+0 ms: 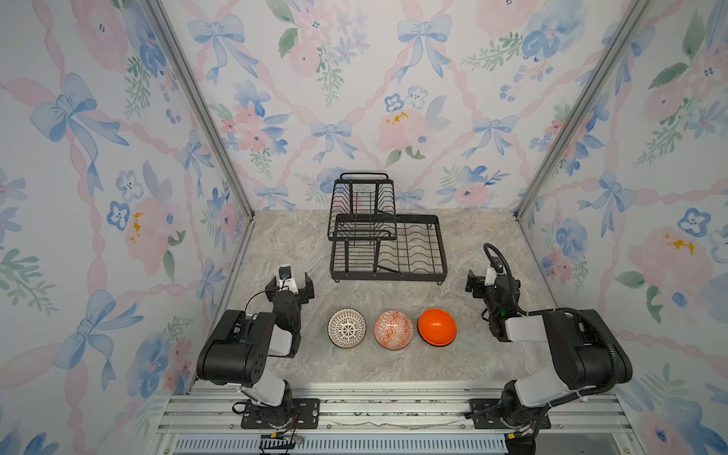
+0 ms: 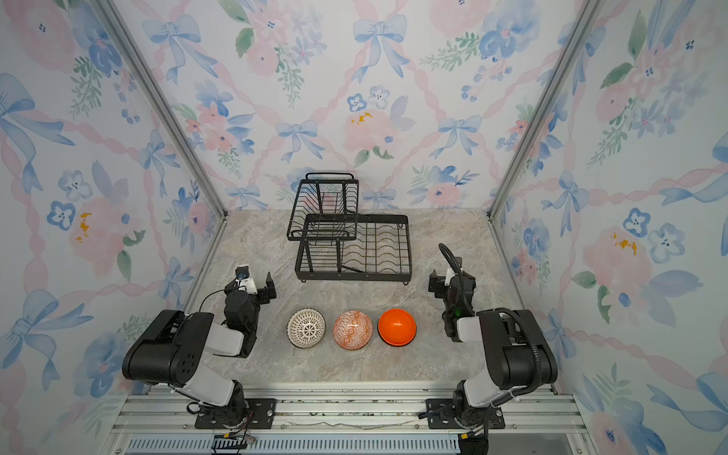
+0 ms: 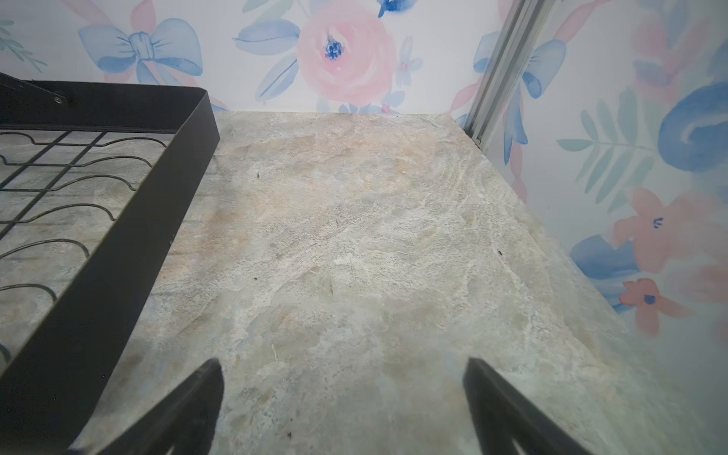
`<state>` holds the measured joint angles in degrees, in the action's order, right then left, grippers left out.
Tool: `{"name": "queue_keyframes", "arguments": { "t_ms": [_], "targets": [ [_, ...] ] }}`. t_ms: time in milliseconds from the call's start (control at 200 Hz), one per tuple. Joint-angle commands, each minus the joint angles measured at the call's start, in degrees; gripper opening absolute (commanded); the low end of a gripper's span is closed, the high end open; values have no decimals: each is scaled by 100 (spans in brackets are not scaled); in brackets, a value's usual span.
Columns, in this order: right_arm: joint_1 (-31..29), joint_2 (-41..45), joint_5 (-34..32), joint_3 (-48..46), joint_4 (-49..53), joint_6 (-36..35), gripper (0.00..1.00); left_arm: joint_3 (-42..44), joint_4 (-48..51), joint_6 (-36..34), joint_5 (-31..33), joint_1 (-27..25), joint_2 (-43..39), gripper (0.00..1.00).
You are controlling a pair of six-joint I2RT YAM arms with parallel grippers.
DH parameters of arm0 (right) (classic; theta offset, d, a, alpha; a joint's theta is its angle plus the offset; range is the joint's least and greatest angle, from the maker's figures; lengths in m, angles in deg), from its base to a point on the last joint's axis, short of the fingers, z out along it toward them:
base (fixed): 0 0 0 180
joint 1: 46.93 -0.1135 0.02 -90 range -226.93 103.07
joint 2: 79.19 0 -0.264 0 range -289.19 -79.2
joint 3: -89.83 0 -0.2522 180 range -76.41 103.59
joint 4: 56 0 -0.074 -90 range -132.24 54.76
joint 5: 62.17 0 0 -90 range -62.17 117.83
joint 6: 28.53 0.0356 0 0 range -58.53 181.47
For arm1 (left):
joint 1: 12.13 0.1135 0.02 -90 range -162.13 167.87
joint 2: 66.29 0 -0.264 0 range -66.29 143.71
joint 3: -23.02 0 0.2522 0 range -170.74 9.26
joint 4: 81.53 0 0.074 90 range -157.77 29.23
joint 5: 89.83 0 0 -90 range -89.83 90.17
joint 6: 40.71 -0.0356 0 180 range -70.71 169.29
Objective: Load the bowls into the dish rack
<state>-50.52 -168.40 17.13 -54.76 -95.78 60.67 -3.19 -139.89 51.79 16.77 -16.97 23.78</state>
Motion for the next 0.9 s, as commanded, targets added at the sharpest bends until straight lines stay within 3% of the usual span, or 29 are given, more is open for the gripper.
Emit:
{"name": "queue_keyframes", "arguments": {
  "t_ms": [0, 735, 895],
  "targets": [
    [-19, 35, 103, 59, 85, 97, 97, -56, 56, -101, -69, 10, 20, 98],
    [-5, 44, 91, 73, 84, 118, 97, -82, 138, -57, -174, 89, -28, 98],
    [-91, 908, -290, 771, 2058, 126, 97, -380, 1256, -45, 469, -73, -845, 98]
  ]
}}
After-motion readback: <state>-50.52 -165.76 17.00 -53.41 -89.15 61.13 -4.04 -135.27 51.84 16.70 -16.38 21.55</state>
